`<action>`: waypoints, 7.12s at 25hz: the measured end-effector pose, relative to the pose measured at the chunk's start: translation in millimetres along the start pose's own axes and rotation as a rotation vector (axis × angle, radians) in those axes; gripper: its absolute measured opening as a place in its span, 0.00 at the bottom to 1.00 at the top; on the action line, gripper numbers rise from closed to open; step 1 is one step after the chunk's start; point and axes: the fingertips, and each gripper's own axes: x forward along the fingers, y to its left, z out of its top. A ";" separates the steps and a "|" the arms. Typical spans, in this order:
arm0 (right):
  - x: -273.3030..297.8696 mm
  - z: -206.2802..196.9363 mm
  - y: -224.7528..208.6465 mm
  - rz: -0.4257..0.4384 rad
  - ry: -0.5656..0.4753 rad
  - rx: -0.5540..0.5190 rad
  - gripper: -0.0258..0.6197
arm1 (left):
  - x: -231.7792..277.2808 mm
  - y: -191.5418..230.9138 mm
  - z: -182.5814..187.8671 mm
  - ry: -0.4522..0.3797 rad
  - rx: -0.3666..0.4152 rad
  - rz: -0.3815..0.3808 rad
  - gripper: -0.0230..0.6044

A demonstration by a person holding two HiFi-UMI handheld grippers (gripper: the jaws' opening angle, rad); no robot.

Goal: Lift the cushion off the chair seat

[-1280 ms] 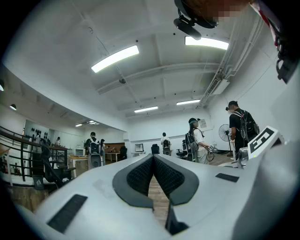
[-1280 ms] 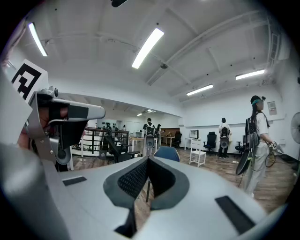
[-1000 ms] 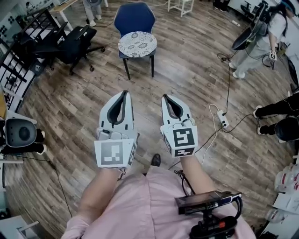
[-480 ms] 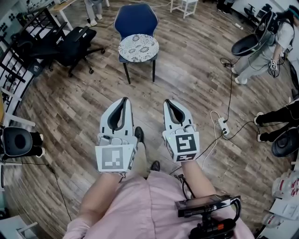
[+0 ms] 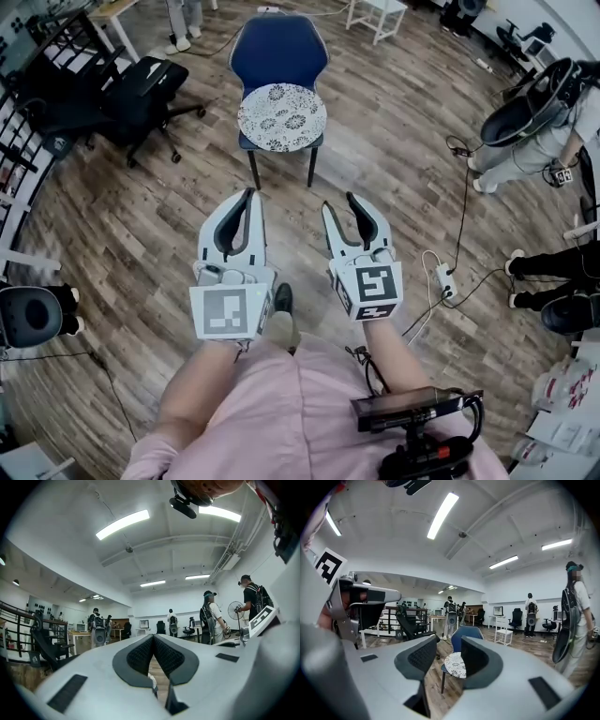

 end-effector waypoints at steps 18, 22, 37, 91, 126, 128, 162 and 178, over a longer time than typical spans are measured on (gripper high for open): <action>148.9 25.7 -67.9 -0.066 -0.002 0.003 0.27 | 146.5 71.6 -32.4 0.049 -0.018 -0.043 0.05; 185.5 14.0 -95.7 -0.079 0.020 0.027 0.26 | 186.3 77.9 -51.9 0.085 -0.011 -0.051 0.05; 400.0 -2.9 -238.8 0.037 0.110 0.024 0.25 | 411.6 118.9 -106.2 0.219 0.008 0.043 0.05; 605.7 -423.1 -305.9 0.026 0.677 0.301 0.34 | 574.6 198.0 -493.2 0.722 -0.132 -0.021 0.05; 610.9 -363.4 -296.1 0.009 0.635 0.311 0.09 | 571.6 230.1 -422.5 0.586 -0.113 0.046 0.05; 610.7 -342.4 -290.0 0.018 0.624 0.287 0.09 | 569.5 237.3 -403.3 0.566 -0.111 0.057 0.05; 525.1 65.6 -263.6 0.052 0.077 -0.018 0.08 | 520.0 195.2 -65.9 0.066 -0.004 0.086 0.05; 474.8 184.9 -226.7 0.083 -0.116 -0.108 0.08 | 489.8 198.4 30.6 -0.072 0.045 0.124 0.05</action>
